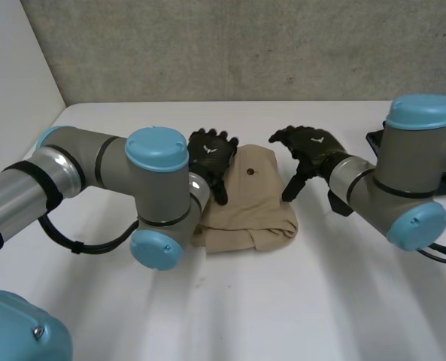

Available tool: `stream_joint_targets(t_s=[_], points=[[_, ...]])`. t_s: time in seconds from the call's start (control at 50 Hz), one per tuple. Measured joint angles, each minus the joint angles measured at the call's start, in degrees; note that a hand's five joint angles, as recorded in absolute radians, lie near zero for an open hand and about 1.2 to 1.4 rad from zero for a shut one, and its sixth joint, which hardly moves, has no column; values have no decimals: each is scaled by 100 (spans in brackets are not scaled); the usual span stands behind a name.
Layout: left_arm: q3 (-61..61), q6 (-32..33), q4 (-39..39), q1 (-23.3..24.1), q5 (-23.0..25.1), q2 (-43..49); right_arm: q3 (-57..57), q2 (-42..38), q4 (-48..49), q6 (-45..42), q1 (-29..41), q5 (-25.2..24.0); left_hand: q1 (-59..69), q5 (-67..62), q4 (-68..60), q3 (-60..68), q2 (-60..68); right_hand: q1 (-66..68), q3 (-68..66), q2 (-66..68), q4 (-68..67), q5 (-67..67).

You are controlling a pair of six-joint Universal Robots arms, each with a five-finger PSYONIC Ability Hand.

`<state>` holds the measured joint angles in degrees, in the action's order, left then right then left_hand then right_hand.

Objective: Fold the laundry.

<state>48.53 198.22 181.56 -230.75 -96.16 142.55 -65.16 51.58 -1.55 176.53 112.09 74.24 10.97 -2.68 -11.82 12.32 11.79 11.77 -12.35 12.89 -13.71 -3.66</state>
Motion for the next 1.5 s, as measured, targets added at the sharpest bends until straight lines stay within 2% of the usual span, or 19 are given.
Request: stream_joint_targets(t_s=[0.12, 0.22, 0.4, 0.46, 0.6, 0.7, 0.76, 0.78, 0.84, 0.94, 0.98, 1.08, 1.26, 1.42, 1.5], points=[[115, 237, -470, -120, -61, 106, 560, -633, -249, -95, 124, -44, 0, 1, 0, 0, 0, 0, 0, 0, 0, 0], [156, 309, -793, -162, -20, 233, 1046, -1304, -469, -520, 215, 51, 0, 0, 0, 0, 1, -35, 0, 0, 0, 0], [183, 429, -1130, -243, 225, 271, 1386, -1672, -740, -1670, 232, 623, 28, -1, 0, 0, 0, -382, 0, -130, 1, 32], [209, 439, -1152, -255, 261, 213, 1358, -1573, -748, -1796, 230, 673, -16, -1, 0, -8, 0, -384, 0, -130, 0, 32], [372, 398, -1144, -318, 351, -566, 918, -670, -511, -1939, 232, 733, -71, 0, 0, -12, 0, -389, 0, -130, 1, 74], [737, 266, -1134, -366, 678, -1522, -20, 403, 268, -1924, 323, 856, -71, 0, 0, -12, 0, -389, 0, -130, 1, 74], [903, 139, -1138, -393, 877, -1868, -397, 710, 518, -1917, 393, 890, -71, 0, 0, -12, 0, -388, 1, -130, 1, 74], [1131, -72, -1168, -439, 1180, -2293, -777, 956, 726, -1910, 477, 917, -71, 0, 0, -12, 0, -389, 2, -130, 1, 74], [1387, -348, -1267, -504, 1592, -2750, -1419, 1252, 989, -1883, 659, 940, -71, 0, 0, -12, 0, -388, 2, -130, 1, 74], [1700, -715, -1626, -632, 2279, -3262, -2095, 1338, 1178, -1751, 941, 940, -71, 0, 0, -12, 0, -388, 2, -130, 1, 74], [1790, -818, -1810, -679, 2543, -3402, -2337, 1226, 1314, -1644, 1087, 934, -71, 0, 0, -12, 0, -388, 2, -130, 1, 74], [1858, -881, -1982, -709, 2759, -3487, -2480, 932, 1585, -1556, 1217, 931, -71, 0, 0, -12, 0, -389, 2, -130, 1, 74], [1870, -869, -2010, -699, 2759, -3457, -2113, -112, 2498, -1650, 1324, 995, -71, 0, 0, -12, 0, -388, 2, -130, 1, 74], [1921, -870, -1989, -698, 2746, -3458, -1569, -604, 2708, -1987, 1327, 1139, -70, 0, 0, -12, 0, -334, -6, -111, 0, 74], [1936, -877, -1980, -699, 2745, -3480, -1160, -833, 2694, -2079, 1321, 1131, -70, 0, 0, -12, 0, 194, -364, 282, -177, -207]])
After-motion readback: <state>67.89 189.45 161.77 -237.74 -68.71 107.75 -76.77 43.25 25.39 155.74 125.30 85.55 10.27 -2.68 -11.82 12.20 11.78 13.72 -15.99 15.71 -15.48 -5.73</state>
